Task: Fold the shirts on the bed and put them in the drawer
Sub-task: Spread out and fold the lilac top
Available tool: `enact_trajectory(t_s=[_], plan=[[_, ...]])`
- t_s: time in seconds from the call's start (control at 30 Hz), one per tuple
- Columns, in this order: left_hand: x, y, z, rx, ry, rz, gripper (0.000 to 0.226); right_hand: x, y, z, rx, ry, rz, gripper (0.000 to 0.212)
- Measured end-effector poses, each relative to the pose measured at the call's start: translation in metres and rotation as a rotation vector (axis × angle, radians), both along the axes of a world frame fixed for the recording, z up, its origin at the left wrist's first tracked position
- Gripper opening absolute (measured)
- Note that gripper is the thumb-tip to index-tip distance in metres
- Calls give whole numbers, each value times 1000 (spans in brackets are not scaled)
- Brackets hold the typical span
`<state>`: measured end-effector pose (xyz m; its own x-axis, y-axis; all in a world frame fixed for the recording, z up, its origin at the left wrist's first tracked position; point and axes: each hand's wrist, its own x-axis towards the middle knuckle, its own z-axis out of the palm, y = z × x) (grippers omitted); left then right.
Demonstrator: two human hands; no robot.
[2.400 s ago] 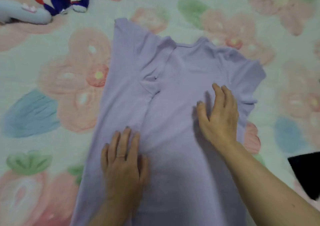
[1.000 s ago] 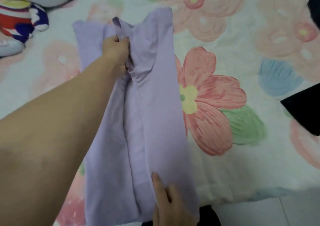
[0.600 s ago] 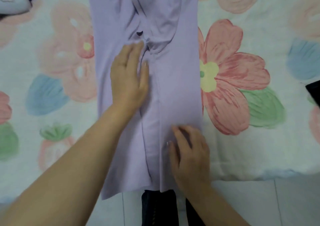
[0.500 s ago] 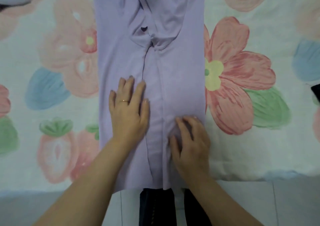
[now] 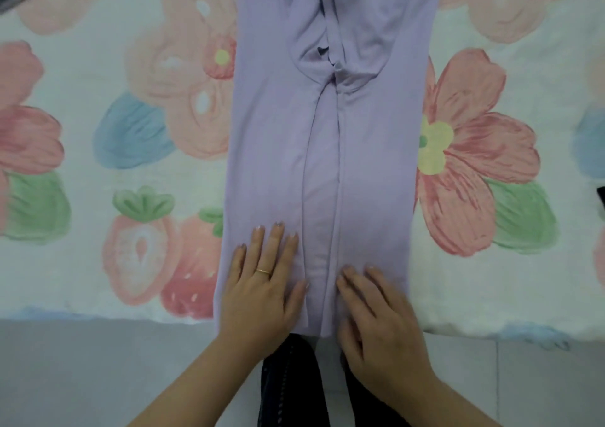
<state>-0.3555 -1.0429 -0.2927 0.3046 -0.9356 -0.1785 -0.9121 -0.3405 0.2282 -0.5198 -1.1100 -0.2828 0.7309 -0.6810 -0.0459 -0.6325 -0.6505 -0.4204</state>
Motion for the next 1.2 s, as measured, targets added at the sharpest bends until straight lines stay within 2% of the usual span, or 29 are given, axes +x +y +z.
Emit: enact_trajectory(t_s=[0.1,0.17,0.23,0.33,0.47,0.53,0.6,0.67,0.7,0.77,0.8,0.9,0.93,1.0,1.07,1.13,1.2], plan=[[20,-34,7,-114,-81,-9,54,25,-50,4,-97,-78,-21,37],[35,-66,5,-111,-97,6,55,51,-85,-5,-94,47,-38,45],[45,-79,-5,13,-54,29,59,65,-97,-21,-11,217,-13,54],[36,-42,-17,139,-49,-100,61,42,-61,-28,-34,258,147,52],[22,20,2,98,74,-292,56,-6,-9,-3,127,134,311,50],[30,35,12,40,146,-156,58,-16,-7,6,177,-1,152,45],[39,35,20,-20,250,248,56,-17,-17,10,208,-60,-271,43],[44,25,24,6,347,634,62,-9,-31,17,424,26,-711,45],[46,18,25,59,397,711,71,-4,-36,19,567,125,-808,40],[49,12,26,60,521,711,81,1,-43,24,763,294,-741,26],[51,10,29,29,647,713,83,1,-44,26,815,275,-718,23],[66,-6,57,-33,1215,830,85,3,-64,49,1120,35,-769,12],[74,-18,69,-70,1330,860,84,7,-77,60,1264,-68,-805,12],[89,-50,90,-173,1388,861,75,19,-108,80,1465,-300,-907,14],[108,-91,99,-299,1393,904,56,40,-148,88,1486,-492,-940,13],[127,-142,104,-326,1420,938,31,74,-194,99,1469,-634,-959,27],[144,-193,103,-388,1552,1062,21,99,-235,100,1438,-874,-1026,35]])
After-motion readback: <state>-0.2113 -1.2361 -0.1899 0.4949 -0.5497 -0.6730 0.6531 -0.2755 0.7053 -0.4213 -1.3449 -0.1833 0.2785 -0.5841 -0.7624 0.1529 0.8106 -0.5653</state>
